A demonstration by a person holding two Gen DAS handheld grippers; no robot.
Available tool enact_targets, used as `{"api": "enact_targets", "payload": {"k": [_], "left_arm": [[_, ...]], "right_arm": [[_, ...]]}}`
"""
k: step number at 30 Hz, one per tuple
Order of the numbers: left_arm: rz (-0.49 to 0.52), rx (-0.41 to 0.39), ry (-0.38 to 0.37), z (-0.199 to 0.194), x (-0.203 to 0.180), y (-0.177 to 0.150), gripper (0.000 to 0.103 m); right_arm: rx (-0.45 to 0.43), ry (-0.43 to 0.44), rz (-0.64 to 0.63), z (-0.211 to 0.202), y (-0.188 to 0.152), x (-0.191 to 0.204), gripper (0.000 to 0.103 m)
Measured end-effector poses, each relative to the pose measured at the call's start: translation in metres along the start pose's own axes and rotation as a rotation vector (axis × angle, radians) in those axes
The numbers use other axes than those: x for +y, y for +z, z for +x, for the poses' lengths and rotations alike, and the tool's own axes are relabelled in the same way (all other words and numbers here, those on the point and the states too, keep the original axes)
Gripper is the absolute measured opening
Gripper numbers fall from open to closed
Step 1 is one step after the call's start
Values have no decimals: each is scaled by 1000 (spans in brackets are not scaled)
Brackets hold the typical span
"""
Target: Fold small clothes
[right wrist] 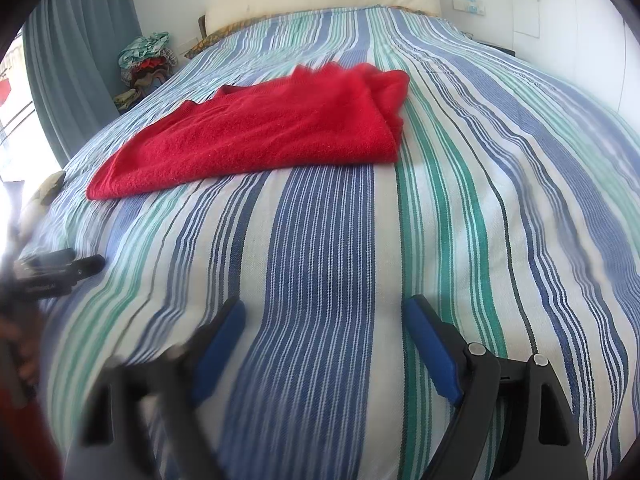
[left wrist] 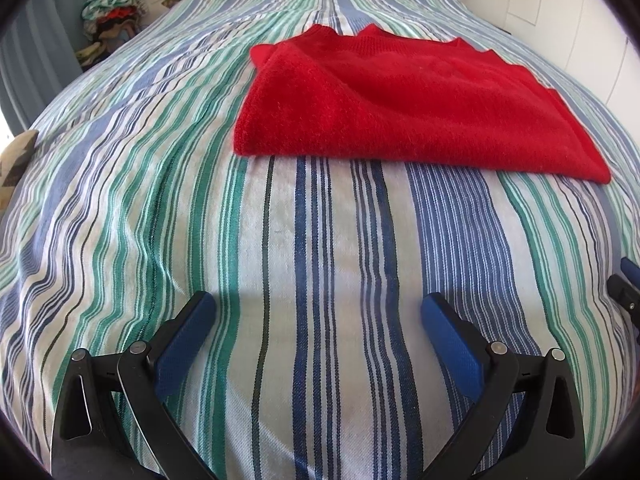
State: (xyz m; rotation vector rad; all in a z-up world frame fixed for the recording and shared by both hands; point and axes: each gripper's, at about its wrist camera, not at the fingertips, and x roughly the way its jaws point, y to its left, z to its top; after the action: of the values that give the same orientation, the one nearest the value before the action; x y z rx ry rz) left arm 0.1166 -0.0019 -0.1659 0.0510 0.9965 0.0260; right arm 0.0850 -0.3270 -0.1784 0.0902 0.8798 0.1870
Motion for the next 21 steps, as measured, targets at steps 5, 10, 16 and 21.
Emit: {"api": "enact_targets", "payload": {"k": [5, 10, 16, 21], "left_arm": [[1, -8, 2, 0, -1, -1, 103], [1, -16, 1, -1, -1, -2, 102], [-33, -60, 41, -32, 29, 8, 101], [-190, -120, 170, -21, 95, 50, 102]], "right_arm": [[0, -1, -1, 0, 0, 0, 82], [0, -4, -4, 0, -2, 0, 83], [0, -3, -7, 1, -2, 0, 83], [-8, -1, -12, 1, -2, -1, 84]]}}
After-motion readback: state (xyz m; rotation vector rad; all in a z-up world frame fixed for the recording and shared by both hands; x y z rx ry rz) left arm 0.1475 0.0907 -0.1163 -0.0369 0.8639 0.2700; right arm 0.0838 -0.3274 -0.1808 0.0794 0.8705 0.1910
